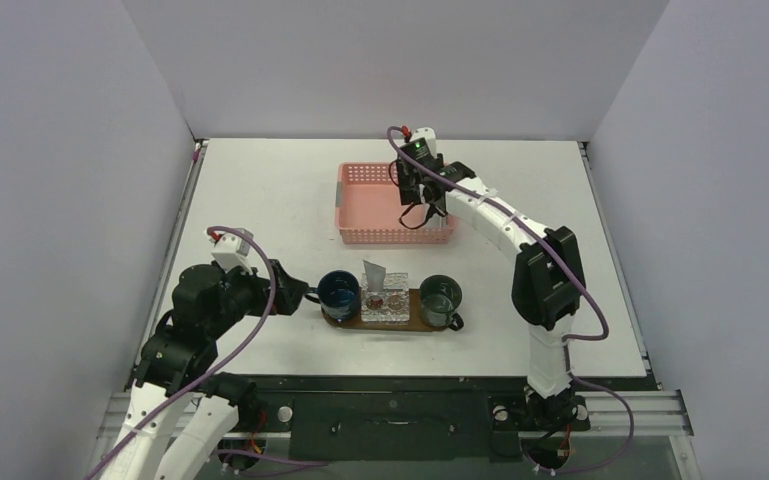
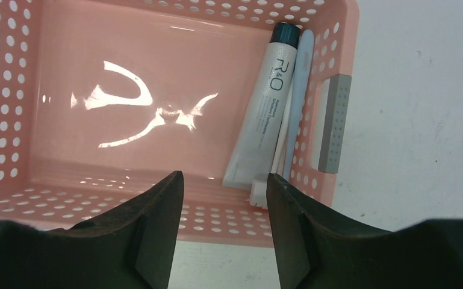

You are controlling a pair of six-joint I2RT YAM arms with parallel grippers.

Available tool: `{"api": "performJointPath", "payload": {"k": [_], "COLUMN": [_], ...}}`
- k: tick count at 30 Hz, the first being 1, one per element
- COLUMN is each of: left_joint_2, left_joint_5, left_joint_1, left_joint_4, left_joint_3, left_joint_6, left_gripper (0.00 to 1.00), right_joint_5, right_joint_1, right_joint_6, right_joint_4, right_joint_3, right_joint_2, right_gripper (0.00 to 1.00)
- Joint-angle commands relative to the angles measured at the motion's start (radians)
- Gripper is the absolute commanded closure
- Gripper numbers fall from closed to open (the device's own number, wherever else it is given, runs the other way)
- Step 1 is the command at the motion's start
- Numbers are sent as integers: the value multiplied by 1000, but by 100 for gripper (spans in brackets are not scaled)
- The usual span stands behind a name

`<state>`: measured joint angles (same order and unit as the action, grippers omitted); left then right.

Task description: Prepare toiletry sets of a toothbrush and toothpaste on the tray

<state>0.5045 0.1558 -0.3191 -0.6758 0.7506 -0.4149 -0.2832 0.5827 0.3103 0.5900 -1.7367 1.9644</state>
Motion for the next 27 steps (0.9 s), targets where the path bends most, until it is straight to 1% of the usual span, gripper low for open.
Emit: {"api": "performJointPath", "payload": {"k": [1,15,27], "left_joint_2": [-13,-23,-24], "left_joint_5": [-27,-42,-46], "left_joint_1": [-2,-5,-4], "left_joint_4": [40,37,36], "left_joint_3": [9,6,6], "left_joint_6": [-10,-13,-13], "left_gripper": [4,4,4], "right_joint_5": [6,39,67], "right_joint_1": [-29,-93,-123], "right_joint_6": [31,75,100], "right_joint_4": [17,26,26], "right_joint_3": [-78,-182,-229], "right_joint_2": [52,223,317], "right_gripper": [50,51,51]}}
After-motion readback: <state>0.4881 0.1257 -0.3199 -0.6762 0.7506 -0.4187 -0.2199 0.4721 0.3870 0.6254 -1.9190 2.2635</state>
